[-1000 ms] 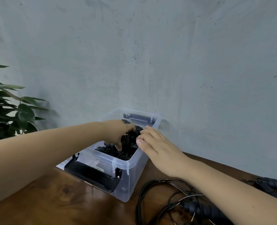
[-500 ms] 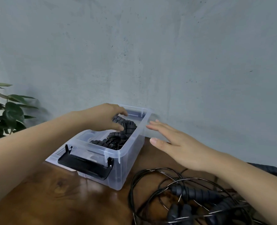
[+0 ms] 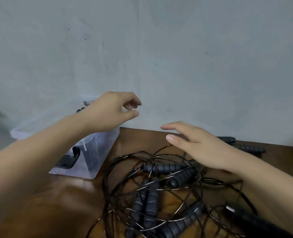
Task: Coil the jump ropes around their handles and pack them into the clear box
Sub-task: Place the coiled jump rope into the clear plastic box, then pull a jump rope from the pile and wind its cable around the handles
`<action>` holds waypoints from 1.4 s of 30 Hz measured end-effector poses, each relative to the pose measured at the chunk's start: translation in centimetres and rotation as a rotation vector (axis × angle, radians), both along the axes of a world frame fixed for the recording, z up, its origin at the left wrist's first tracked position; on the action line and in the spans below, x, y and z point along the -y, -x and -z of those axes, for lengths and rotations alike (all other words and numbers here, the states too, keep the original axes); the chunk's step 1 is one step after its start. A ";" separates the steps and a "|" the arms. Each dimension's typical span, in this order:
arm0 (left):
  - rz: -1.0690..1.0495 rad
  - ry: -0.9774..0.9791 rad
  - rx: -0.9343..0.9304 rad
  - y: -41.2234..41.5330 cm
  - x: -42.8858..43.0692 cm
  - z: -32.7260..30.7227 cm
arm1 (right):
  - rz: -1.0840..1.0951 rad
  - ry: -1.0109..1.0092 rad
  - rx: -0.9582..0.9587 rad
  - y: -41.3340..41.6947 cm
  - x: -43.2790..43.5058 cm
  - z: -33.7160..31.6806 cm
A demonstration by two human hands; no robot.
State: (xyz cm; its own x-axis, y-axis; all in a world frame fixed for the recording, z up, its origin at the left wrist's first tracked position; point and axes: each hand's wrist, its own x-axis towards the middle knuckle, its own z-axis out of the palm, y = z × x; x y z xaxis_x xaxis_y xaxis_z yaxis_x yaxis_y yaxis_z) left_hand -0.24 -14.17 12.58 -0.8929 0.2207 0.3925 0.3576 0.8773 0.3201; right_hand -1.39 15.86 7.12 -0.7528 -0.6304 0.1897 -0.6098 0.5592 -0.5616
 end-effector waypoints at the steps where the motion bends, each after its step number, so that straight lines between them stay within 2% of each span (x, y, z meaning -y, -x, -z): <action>1: 0.019 -0.018 0.009 -0.2 -1.1 0.3 | 0.014 0.009 0.001 -0.2 -0.5 0.3; 5: 0.124 -0.064 0.066 -1.1 -6.5 2.7 | 0.134 0.041 -0.014 -1.3 -4.2 2.1; 10: 0.262 -0.263 0.164 -2.9 -12.9 5.1 | 0.296 0.100 -0.062 -3.0 -9.2 5.0; 17: 0.449 -0.407 0.304 -5.1 -20.3 7.0 | 0.391 0.126 -0.136 -5.4 -14.2 10.0; 19: 0.470 -0.355 0.386 -5.2 -21.7 8.3 | 0.402 0.081 -0.159 -5.9 -15.2 10.8; 22: 0.441 -0.169 0.472 -4.9 -22.6 10.6 | 0.422 -0.077 -0.102 -6.7 -16.7 10.7; 26: 0.301 0.170 0.396 -4.3 -23.0 13.8 | 0.347 -0.315 0.052 -8.0 -18.0 11.2; 29: 0.237 0.239 0.321 -4.6 -23.9 15.4 | 0.318 -0.375 0.074 -8.1 -18.2 12.1; 31: 0.304 0.206 0.304 -4.9 -24.5 16.0 | 0.314 -0.315 0.078 -8.1 -18.1 12.0; 34: 0.480 0.110 0.338 -5.2 -24.6 16.0 | 0.309 -0.122 0.092 -8.6 -18.1 11.2; 36: 0.526 0.010 0.332 -5.3 -24.4 15.6 | 0.316 -0.017 0.123 -9.0 -18.3 10.3; 42: 0.346 -0.184 0.274 -3.8 -23.0 13.5 | 0.358 0.157 0.120 -9.5 -19.0 8.8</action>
